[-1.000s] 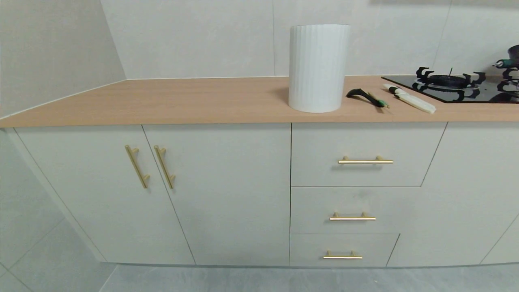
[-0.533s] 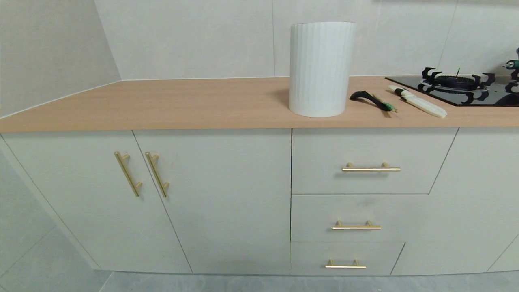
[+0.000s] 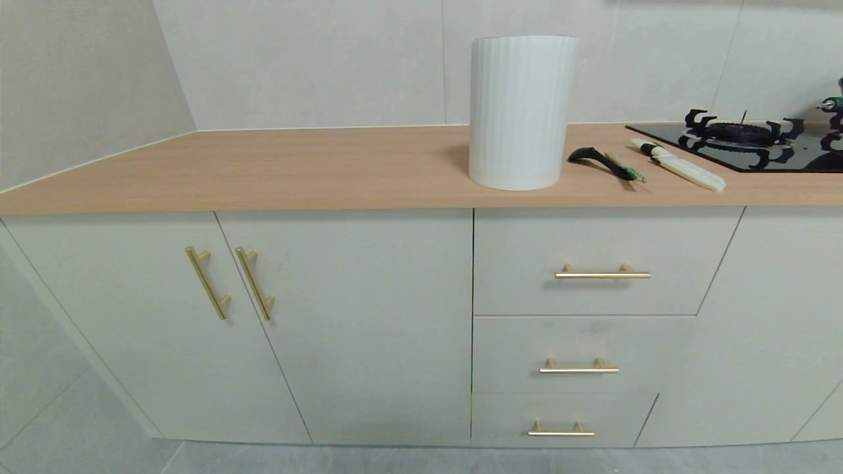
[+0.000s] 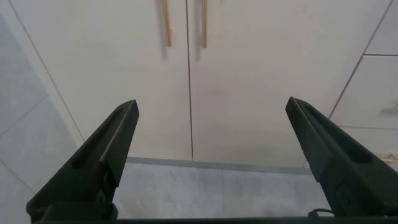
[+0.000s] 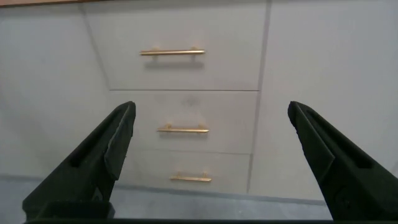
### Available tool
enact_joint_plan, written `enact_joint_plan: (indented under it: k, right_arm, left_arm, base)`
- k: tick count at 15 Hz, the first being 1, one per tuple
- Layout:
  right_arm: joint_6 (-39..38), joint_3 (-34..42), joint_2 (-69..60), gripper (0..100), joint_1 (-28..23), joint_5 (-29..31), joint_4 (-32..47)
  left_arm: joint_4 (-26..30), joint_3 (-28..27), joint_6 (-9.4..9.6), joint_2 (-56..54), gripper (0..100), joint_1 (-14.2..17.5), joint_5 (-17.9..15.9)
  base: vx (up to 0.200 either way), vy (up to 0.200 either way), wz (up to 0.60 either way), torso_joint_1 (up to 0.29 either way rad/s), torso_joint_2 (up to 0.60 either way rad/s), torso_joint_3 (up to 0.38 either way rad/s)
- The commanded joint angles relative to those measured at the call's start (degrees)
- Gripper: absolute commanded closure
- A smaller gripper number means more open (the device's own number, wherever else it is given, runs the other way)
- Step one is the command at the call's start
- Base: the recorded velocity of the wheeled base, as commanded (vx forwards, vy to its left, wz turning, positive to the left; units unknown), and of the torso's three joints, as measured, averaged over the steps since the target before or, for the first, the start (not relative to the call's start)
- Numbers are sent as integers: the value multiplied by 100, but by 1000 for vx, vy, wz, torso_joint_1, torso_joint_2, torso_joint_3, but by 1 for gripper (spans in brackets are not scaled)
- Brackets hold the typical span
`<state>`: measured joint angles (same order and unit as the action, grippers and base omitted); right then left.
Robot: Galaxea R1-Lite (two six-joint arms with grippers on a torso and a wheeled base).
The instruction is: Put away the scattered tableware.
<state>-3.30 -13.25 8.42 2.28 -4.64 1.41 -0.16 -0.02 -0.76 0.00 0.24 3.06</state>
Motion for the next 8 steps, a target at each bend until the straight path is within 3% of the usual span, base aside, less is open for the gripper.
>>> enact_joint_plan:
  k: [1, 4, 8]
  right_arm:
    - [137, -828, 2814, 0, 361, -291, 87]
    - [181, -1145, 4651, 0, 378, -309, -141]
    - [190, -1777, 7068, 0, 378, -458, -1346]
  left_arm:
    - [-2, 2, -4, 9, 0, 2, 2]
    - [-2, 2, -4, 9, 0, 2, 2]
    - [-2, 2, -4, 9, 0, 2, 2]
  base:
    - [0, 0, 0, 0, 0, 0]
    - [0, 0, 0, 0, 0, 0]
    - [0, 0, 0, 0, 0, 0]
